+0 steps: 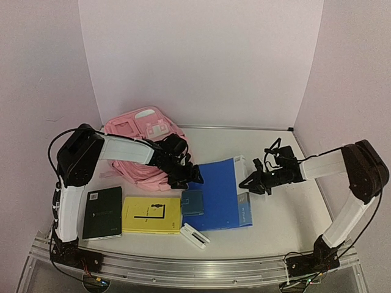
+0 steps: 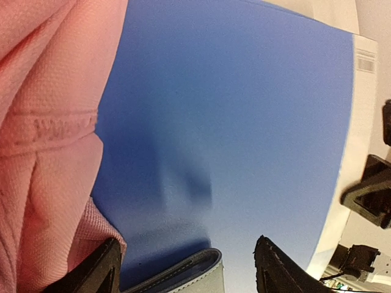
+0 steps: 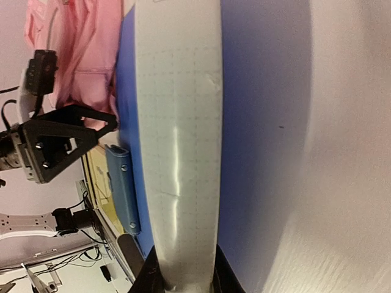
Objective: Pack the student bag
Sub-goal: Pick up the files from the center of the board, then place the files in the student bag.
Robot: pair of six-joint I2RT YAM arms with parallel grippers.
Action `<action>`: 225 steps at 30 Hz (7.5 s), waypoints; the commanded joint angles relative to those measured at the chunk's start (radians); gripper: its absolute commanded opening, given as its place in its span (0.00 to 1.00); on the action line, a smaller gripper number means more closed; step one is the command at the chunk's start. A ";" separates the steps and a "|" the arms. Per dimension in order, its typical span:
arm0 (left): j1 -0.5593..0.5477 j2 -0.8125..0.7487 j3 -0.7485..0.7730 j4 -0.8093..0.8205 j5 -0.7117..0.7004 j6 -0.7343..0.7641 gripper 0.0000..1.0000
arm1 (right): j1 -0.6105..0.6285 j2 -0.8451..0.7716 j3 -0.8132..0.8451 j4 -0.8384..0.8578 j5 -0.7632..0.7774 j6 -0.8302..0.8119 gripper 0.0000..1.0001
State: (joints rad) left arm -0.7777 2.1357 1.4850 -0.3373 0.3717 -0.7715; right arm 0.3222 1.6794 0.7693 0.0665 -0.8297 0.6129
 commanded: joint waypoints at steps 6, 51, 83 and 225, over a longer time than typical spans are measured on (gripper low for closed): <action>0.048 -0.267 0.153 -0.241 -0.168 0.189 0.95 | -0.006 -0.351 0.240 -0.257 0.313 -0.050 0.00; 0.077 -0.411 0.312 -0.544 0.592 0.736 0.30 | 0.256 -0.201 0.624 -0.701 -0.318 -0.519 0.00; 0.137 -0.446 0.251 -0.631 0.728 0.770 0.02 | 0.256 -0.180 0.606 -0.714 -0.248 -0.535 0.00; -0.022 -0.349 0.379 -0.202 -0.308 0.632 0.00 | 0.198 -0.617 0.113 -0.216 0.268 0.486 0.00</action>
State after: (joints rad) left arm -0.7743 1.8469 1.7873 -0.6320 -0.0922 -0.1532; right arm 0.5167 1.0767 0.8945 -0.2390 -0.4882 1.0623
